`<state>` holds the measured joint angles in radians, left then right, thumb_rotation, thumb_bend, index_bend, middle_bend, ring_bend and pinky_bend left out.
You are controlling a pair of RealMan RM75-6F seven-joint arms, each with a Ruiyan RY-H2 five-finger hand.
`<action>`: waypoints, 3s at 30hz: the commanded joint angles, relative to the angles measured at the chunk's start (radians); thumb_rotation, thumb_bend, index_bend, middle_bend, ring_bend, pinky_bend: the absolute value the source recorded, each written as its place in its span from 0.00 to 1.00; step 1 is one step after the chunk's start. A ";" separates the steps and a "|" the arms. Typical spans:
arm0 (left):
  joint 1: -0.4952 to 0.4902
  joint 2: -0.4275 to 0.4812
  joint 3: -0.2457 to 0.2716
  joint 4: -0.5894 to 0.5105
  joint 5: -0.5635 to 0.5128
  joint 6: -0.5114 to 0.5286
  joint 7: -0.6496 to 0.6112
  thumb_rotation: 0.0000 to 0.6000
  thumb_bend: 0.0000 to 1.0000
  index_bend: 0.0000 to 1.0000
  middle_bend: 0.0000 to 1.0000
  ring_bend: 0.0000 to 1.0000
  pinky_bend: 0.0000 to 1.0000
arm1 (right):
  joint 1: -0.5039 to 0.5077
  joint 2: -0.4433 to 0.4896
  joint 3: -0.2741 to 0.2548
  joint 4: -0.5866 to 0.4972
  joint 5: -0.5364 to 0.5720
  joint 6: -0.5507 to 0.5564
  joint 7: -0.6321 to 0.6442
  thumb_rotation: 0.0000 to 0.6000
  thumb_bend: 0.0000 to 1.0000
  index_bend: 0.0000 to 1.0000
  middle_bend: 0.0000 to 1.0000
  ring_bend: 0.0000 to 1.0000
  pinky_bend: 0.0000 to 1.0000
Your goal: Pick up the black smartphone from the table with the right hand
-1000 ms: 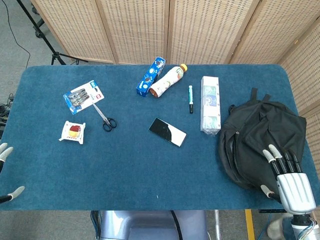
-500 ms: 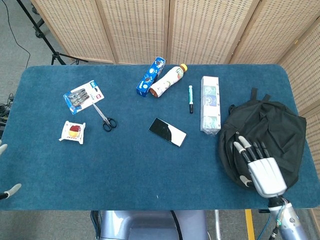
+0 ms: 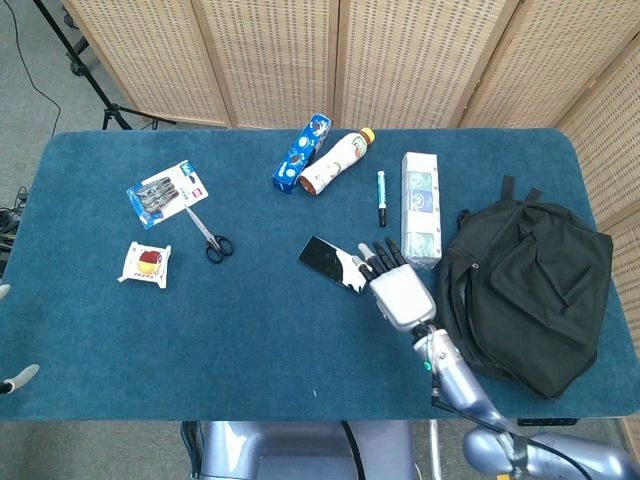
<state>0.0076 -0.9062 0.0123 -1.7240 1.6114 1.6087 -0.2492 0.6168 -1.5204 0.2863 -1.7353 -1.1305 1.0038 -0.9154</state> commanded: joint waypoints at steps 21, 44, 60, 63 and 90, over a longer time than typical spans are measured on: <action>-0.013 0.029 0.014 0.017 0.019 -0.023 -0.085 1.00 0.00 0.06 0.00 0.00 0.05 | 0.283 -0.426 0.051 0.358 0.387 0.102 -0.239 1.00 0.41 0.11 0.00 0.00 0.00; -0.011 0.031 0.017 0.020 0.023 -0.014 -0.100 1.00 0.00 0.06 0.00 0.00 0.05 | 0.359 -0.507 0.060 0.570 0.449 0.076 -0.179 1.00 0.49 0.11 0.03 0.00 0.00; -0.016 0.033 0.016 0.023 0.019 -0.022 -0.105 1.00 0.00 0.06 0.00 0.00 0.05 | 0.378 -0.555 0.047 0.682 0.461 0.052 -0.159 1.00 0.55 0.11 0.03 0.00 0.00; -0.017 0.034 0.015 0.022 0.016 -0.025 -0.105 1.00 0.00 0.06 0.00 0.00 0.05 | 0.378 -0.556 0.048 0.705 0.466 0.049 -0.158 1.00 0.59 0.16 0.10 0.03 0.05; -0.019 0.027 0.016 0.015 0.014 -0.031 -0.073 1.00 0.00 0.06 0.00 0.00 0.05 | 0.314 -0.419 0.073 0.662 0.292 0.028 0.151 1.00 1.00 0.42 0.44 0.43 0.50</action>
<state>-0.0111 -0.8795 0.0284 -1.7089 1.6251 1.5781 -0.3229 0.9294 -1.9528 0.3631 -1.0986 -0.8300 1.0281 -0.7495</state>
